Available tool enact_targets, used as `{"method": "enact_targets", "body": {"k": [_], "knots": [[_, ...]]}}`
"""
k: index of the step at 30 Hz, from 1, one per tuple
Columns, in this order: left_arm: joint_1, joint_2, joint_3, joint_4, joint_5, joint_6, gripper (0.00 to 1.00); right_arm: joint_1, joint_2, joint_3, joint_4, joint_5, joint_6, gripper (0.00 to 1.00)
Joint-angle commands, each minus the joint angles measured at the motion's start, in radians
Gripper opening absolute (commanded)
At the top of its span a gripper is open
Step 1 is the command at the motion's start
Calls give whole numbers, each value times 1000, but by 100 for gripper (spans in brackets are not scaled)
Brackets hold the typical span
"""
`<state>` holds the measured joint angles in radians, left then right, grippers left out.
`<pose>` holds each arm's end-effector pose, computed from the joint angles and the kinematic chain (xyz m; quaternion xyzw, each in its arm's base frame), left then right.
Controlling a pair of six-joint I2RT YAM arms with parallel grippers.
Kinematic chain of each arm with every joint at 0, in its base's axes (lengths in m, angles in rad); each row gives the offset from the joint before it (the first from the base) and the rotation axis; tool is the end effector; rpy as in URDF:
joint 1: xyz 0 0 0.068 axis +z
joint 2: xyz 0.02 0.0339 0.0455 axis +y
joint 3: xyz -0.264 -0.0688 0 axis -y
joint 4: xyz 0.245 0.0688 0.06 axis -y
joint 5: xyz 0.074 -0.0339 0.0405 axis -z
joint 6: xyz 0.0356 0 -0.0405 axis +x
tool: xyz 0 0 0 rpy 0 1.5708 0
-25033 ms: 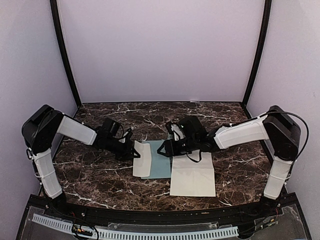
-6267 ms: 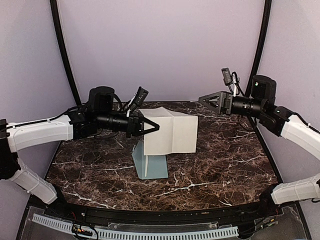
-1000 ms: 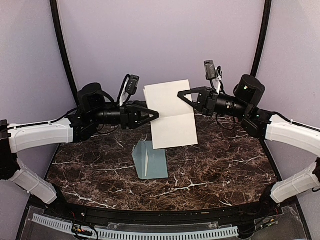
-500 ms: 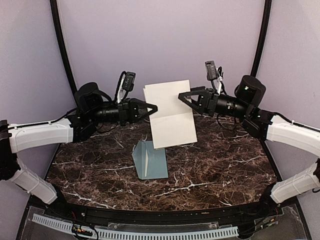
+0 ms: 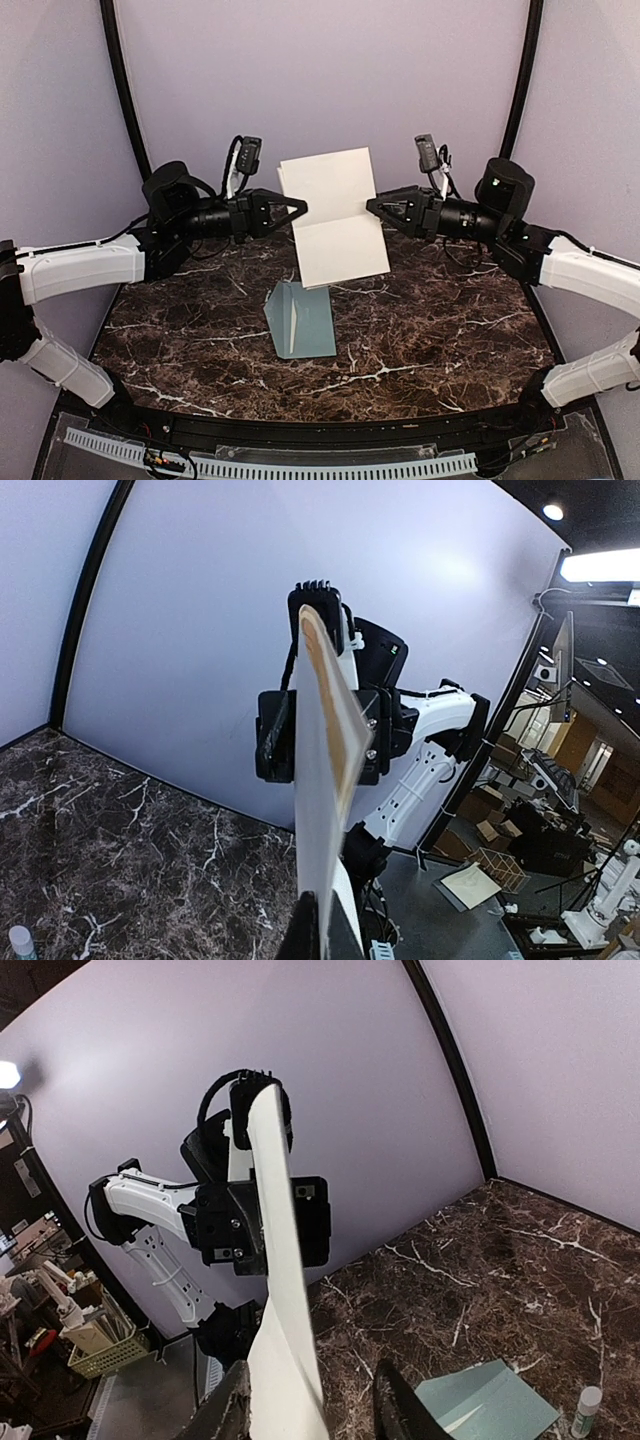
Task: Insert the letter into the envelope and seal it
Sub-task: Fold the letter.
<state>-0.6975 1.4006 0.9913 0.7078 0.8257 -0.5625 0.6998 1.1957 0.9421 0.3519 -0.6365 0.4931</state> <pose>0.2267 -0.2241 0.3601 0.3587 0.5212 -0.6267 0.4549 0.1988 0.1950 0.3658 -0.2964 0.6105 0.5692 0.4642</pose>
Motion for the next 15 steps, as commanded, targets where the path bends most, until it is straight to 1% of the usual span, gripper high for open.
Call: {"method": "enact_targets", "body": {"k": [1,2,4,7,9,13,15], "knots": [[6,-2,20,-14,77,7,0,-3,22,21,45,-51,-1,35],[6,-1,23,-26,84,26,0,-4,30,31,45,-56,-4,35],[6,-5,29,-113,87,66,0,-3,43,49,46,-66,-10,32],[6,-9,48,-185,91,108,0,-3,71,78,45,-100,-11,28],[6,-9,50,-196,99,114,0,-3,93,92,57,-135,-2,26],[6,-4,50,-183,105,108,0,15,115,111,58,-173,-2,17],[6,9,47,-166,107,95,0,22,117,114,50,-166,-7,8]]}}
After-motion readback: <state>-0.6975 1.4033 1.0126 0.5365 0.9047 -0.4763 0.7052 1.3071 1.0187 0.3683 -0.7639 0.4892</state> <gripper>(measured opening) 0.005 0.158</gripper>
